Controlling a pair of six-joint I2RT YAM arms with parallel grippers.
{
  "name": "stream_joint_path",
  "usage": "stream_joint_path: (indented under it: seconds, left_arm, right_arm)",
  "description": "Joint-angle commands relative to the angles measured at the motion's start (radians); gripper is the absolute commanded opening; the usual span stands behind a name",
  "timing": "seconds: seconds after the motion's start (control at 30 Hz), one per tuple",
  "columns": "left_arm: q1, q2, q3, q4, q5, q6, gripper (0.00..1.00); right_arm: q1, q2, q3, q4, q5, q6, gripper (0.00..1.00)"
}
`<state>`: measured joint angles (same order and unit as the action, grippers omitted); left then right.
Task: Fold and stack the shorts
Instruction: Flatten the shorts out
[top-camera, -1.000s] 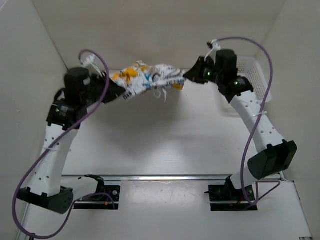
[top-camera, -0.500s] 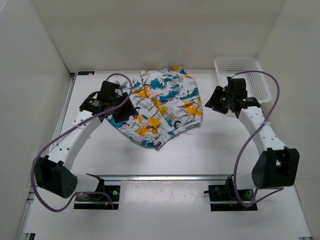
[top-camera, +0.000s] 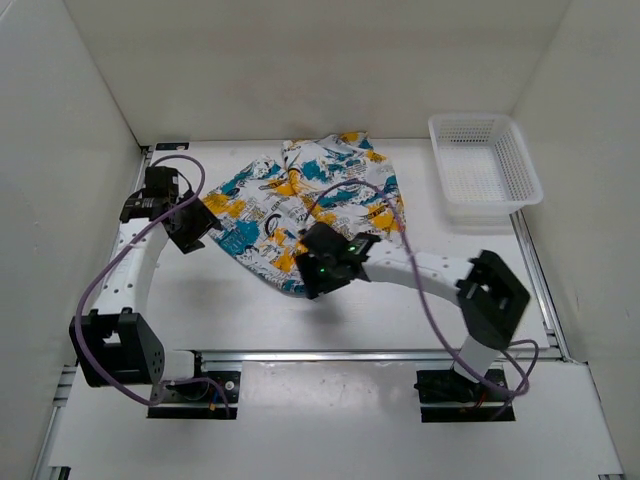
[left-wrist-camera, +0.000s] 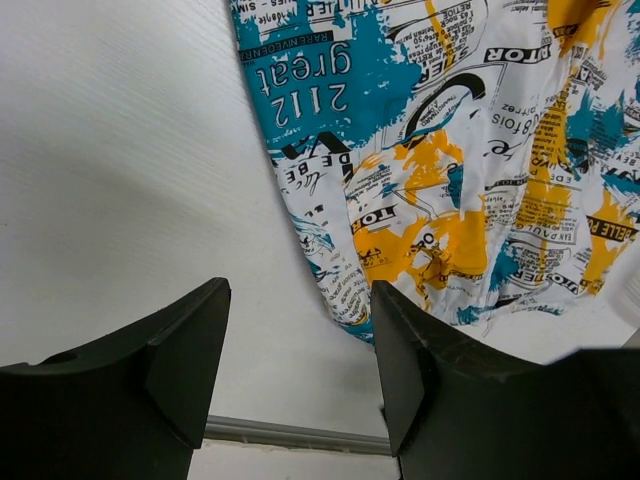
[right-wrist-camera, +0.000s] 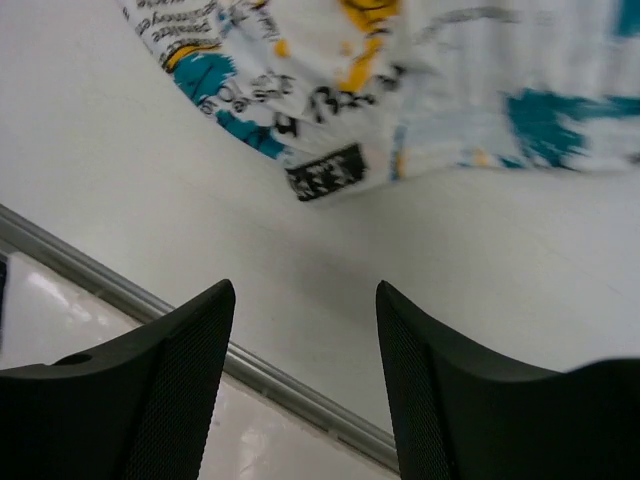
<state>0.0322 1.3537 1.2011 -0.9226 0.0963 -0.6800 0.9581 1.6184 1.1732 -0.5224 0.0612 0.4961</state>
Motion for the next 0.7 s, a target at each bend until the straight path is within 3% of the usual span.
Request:
stream_joint_path:
  seconds: [0.0, 0.3, 0.37, 0.4, 0.43, 0.57, 0.67]
  left_arm:
    - [0.017, -0.079, -0.012, -0.002, 0.037, 0.026, 0.7]
    - [0.037, -0.097, -0.023, -0.021, 0.046, 0.037, 0.7]
    - [0.037, -0.097, -0.023, -0.021, 0.046, 0.046, 0.7]
    - [0.037, -0.097, -0.023, -0.021, 0.046, 0.046, 0.7]
    - [0.037, -0.097, -0.023, -0.021, 0.055, 0.046, 0.7]
    - [0.037, -0.107, -0.023, -0.021, 0.056, 0.057, 0.7]
    - [0.037, -0.107, -0.044, -0.021, 0.068, 0.057, 0.7]
  right_arm:
    - [0.07, 0.15, 0.14, -0.024, 0.117, -0.05, 0.64]
    - [0.081, 0.385, 0.273, 0.005, 0.196, -0.108, 0.51]
    - [0.058, 0.394, 0.234, 0.005, 0.216, -0.079, 0.25]
    - [0.048, 0.385, 0.206, 0.005, 0.216, -0.062, 0.04]
    - [0.036, 0.367, 0.171, 0.022, 0.226, -0.045, 0.0]
    - [-0.048, 0.142, -0.059, 0.044, 0.255, 0.027, 0.0]
    - [-0.117, -0.041, -0.245, -0.031, 0.307, 0.079, 0.0]
